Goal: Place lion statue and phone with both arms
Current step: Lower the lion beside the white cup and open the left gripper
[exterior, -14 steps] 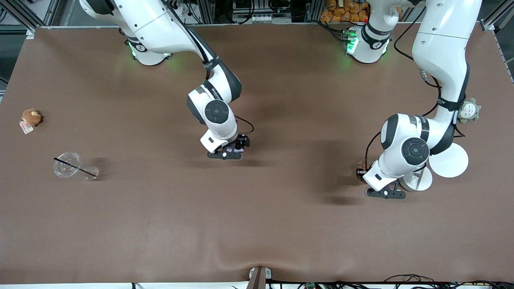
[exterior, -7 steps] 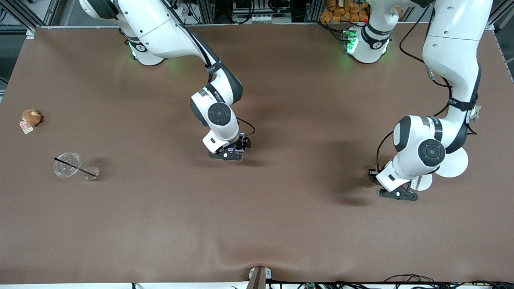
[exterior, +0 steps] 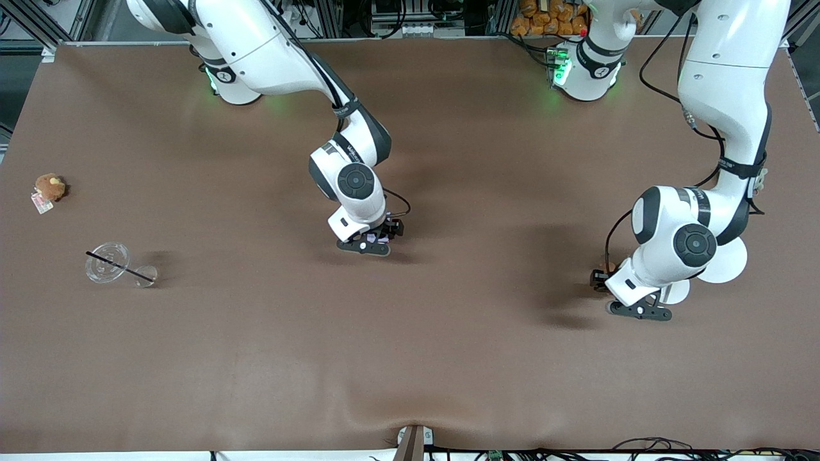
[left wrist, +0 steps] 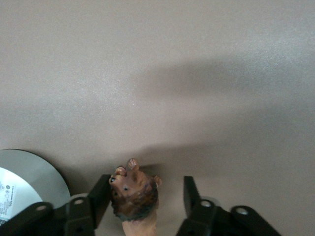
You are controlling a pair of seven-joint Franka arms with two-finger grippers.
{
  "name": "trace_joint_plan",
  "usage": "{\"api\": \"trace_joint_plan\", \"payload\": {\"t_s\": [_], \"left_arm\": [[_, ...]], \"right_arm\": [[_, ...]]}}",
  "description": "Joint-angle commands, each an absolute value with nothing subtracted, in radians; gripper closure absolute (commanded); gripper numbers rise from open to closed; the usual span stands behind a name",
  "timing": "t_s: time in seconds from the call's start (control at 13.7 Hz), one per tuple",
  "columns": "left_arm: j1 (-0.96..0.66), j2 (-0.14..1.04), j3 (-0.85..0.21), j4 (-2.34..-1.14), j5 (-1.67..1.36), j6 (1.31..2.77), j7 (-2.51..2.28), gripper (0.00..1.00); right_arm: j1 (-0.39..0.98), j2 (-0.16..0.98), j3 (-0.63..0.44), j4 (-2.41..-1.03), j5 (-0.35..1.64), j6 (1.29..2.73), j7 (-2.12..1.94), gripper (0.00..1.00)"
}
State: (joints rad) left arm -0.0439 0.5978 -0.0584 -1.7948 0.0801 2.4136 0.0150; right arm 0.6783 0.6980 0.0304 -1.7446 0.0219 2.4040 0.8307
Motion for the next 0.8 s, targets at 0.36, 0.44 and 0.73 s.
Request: {"api": "trace_joint_plan", "payload": {"t_s": [0.36, 0.44, 0.73], "left_arm": [[-0.041, 0.457, -0.090, -1.735, 0.100, 2.317, 0.011, 0.00], [-0.041, 0.436, -0.094, -1.709, 0.100, 2.262, 0.011, 0.00], [-0.038, 0.345, -0.109, -1.617, 0.094, 2.045, 0.014, 0.00]], "right_arm": [[0.680, 0.700, 0.014, -1.726, 0.009, 2.401, 0.853, 0.79], [0.666, 0.674, 0.009, -1.730, 0.009, 2.385, 0.851, 0.79], [0.556, 0.504, -0.041, -1.727, 0.008, 2.260, 0.777, 0.79]]}}
